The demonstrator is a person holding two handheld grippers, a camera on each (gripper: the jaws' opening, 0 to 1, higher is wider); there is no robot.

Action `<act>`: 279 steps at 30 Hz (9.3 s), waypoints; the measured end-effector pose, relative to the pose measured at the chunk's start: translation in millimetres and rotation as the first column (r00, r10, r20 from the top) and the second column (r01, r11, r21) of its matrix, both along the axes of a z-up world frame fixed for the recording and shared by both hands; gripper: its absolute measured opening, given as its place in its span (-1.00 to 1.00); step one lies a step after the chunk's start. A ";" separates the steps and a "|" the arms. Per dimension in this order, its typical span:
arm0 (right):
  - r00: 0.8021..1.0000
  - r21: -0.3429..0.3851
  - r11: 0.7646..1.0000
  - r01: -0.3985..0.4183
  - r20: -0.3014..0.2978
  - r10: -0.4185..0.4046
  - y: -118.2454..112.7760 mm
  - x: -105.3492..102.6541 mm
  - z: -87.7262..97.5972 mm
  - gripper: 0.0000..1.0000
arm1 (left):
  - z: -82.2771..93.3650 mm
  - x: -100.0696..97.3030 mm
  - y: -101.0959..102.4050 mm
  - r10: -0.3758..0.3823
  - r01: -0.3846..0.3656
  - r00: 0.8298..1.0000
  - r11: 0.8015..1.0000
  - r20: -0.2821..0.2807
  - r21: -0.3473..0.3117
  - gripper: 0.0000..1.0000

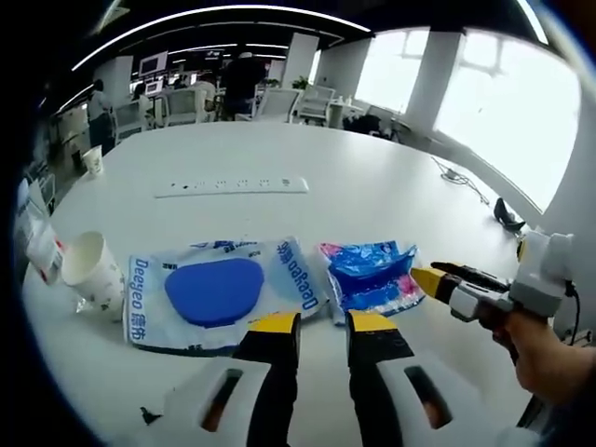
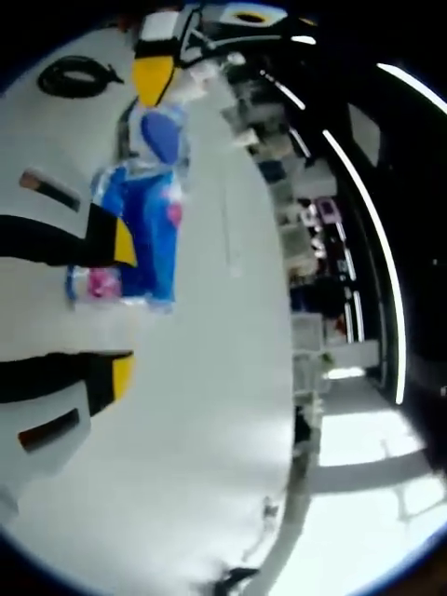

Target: Arrange the tabletop items into an orderly group along one side of the table until the central work area is clear of visible clutter.

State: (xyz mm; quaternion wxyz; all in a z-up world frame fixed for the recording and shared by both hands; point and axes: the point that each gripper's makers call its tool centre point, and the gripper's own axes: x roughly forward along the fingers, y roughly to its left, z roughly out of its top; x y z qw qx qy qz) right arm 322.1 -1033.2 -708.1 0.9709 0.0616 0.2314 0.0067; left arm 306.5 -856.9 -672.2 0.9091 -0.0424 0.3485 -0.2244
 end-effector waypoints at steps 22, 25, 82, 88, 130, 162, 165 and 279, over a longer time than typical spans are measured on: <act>0.993 0.055 0.995 -0.078 0.098 0.072 41.9 -24.6 40.4 0.38 | 31.0 -16.7 50.3 -0.052 0.056 0.983 0.998 0.173 -0.016 0.76; 0.991 0.055 0.995 -0.083 0.108 0.077 48.0 -27.3 46.5 0.38 | 35.8 -18.2 65.8 -0.043 0.047 0.983 0.999 0.179 -0.018 0.85; 0.965 0.006 0.965 -0.261 0.040 0.260 197.0 -86.5 50.4 0.36 | -11.1 -71.6 191.1 -0.026 0.024 0.999 0.997 0.020 0.069 0.77; 0.948 -0.015 0.948 -0.317 0.005 0.317 215.6 -82.2 37.4 0.34 | -21.2 -65.7 186.3 -0.019 0.019 1.000 0.996 -0.001 0.091 0.74; 0.876 -0.058 0.886 -0.461 -0.189 0.444 252.2 -90.1 -32.0 -0.86 | -71.1 -77.8 151.6 -0.051 0.074 0.989 0.984 -0.142 0.160 -0.69; 0.972 -0.110 0.967 -0.228 -0.079 0.220 126.7 -103.0 27.5 -1.00 | -16.9 -70.6 29.8 -0.200 0.198 0.974 0.980 -0.102 -0.029 -0.88; 0.978 -0.126 0.971 -0.202 -0.082 0.193 103.9 -103.0 30.8 -1.00 | -14.9 -70.6 7.0 -0.227 0.223 0.968 0.974 -0.106 -0.047 -0.88; 0.982 -0.096 0.978 -0.187 -0.049 0.183 51.9 -76.4 15.1 0.54 | -20.4 -38.5 4.8 -0.265 0.265 0.964 0.962 -0.011 0.060 0.59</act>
